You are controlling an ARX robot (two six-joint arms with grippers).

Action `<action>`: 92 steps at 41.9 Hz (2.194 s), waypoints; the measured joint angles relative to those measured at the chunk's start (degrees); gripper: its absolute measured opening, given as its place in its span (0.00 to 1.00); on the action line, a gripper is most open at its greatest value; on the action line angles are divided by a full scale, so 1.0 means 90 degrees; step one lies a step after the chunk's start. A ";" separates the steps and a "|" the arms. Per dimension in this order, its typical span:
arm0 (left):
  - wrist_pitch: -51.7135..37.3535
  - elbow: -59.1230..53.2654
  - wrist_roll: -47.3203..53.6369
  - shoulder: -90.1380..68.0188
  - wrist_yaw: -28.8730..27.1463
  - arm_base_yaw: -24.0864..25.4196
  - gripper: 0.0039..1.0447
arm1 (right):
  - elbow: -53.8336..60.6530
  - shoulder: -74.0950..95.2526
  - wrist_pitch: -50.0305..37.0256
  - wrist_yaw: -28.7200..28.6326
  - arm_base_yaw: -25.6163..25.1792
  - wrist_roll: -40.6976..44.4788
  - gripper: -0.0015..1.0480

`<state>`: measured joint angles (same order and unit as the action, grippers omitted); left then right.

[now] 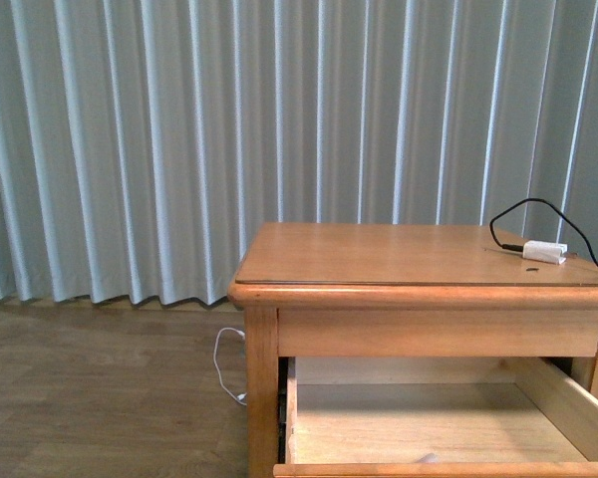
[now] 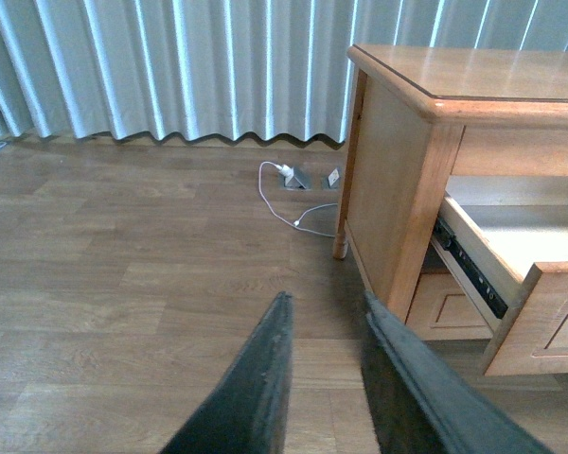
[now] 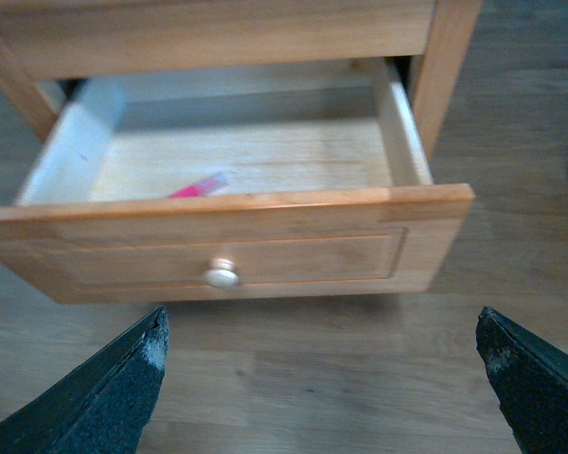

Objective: Place pink marker in drawer with both arms

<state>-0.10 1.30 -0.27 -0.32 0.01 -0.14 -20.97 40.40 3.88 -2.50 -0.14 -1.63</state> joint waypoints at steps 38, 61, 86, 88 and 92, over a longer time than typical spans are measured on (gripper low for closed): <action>0.0002 0.0000 0.0002 0.0002 0.0000 0.0000 0.94 | -0.1328 0.6778 -0.4619 0.0104 0.0323 0.0464 0.91; 0.0002 0.0000 0.0002 0.0005 0.0000 0.0000 0.94 | -0.4223 0.9158 -0.4702 0.1083 0.0845 -0.0095 0.91; 0.0002 0.0000 0.0002 0.0005 -0.0002 0.0000 0.94 | -0.5790 0.9967 -0.4063 0.1328 0.0942 -0.0425 0.91; 0.0002 0.0000 0.0002 0.0005 0.0000 0.0000 0.94 | -0.5564 0.9811 -0.4124 0.1253 0.0942 -0.0442 0.91; 0.0002 0.0000 0.0002 0.0005 0.0000 0.0000 0.94 | -0.4896 0.9182 -0.4129 0.0993 0.0933 -0.0503 0.91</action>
<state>-0.08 1.30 -0.25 -0.27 0.01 -0.14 -65.04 123.04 -33.28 6.44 8.25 -6.15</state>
